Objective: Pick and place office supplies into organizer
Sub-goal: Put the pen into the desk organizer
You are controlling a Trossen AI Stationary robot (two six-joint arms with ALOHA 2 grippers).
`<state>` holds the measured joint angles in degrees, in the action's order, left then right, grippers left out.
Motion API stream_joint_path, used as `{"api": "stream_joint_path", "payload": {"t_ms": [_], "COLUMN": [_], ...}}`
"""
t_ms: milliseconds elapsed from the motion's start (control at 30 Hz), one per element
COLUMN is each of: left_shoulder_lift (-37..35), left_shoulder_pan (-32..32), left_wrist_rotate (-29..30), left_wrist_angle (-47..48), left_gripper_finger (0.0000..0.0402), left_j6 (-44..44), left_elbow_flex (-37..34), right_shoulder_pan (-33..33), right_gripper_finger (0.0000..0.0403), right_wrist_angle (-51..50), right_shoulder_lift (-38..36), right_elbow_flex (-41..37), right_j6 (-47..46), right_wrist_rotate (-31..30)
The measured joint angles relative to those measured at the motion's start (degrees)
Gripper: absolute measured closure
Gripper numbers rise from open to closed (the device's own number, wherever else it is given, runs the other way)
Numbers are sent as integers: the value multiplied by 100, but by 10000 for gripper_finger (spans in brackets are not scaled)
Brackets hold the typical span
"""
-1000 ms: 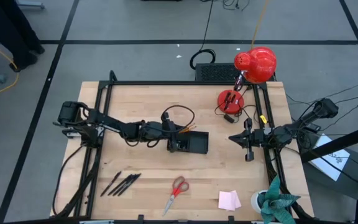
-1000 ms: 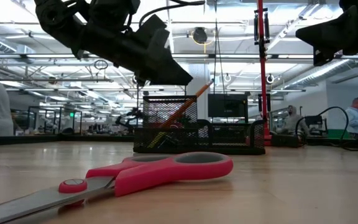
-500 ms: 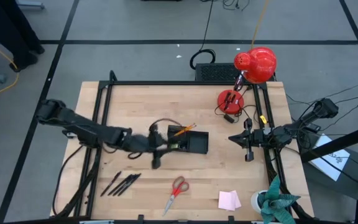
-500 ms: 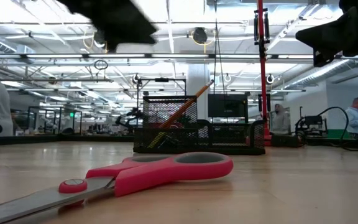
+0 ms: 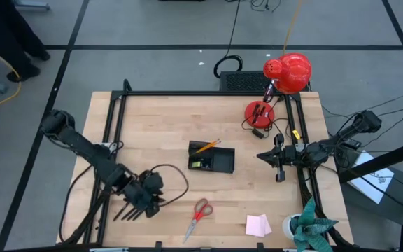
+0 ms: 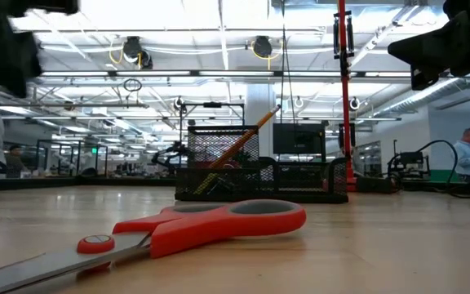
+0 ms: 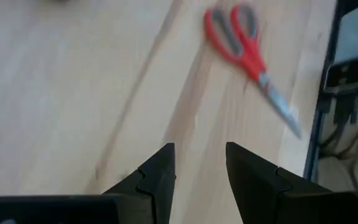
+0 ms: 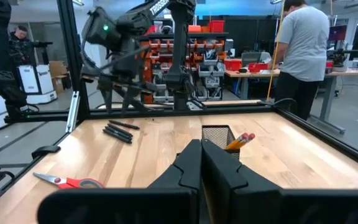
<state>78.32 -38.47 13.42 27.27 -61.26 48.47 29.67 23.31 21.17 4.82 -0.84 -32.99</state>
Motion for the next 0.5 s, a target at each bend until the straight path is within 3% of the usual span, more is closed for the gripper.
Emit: {"api": "stream_joint_path", "payload": {"t_ms": [133,300,500], "left_shoulder_lift": [2,4,25], "left_shoulder_pan": [-265,-582,-970], "left_wrist_rotate": [-202,-1010,-1149], "left_wrist_angle": [724,1869,1897], "left_gripper_finger": [254,254,254], "left_j6": [-898,-2549,-3618], "left_elbow_flex": [0,-3,-4], "right_shoulder_pan": [0,0,0], "right_gripper_finger": [399,399,399], "right_wrist_angle": [-2,-4,-4], "right_shoulder_lift": [0,0,0], "right_elbow_flex": [-2,-1,0], "right_j6": [0,0,0], "right_wrist_rotate": [0,1,0]}}
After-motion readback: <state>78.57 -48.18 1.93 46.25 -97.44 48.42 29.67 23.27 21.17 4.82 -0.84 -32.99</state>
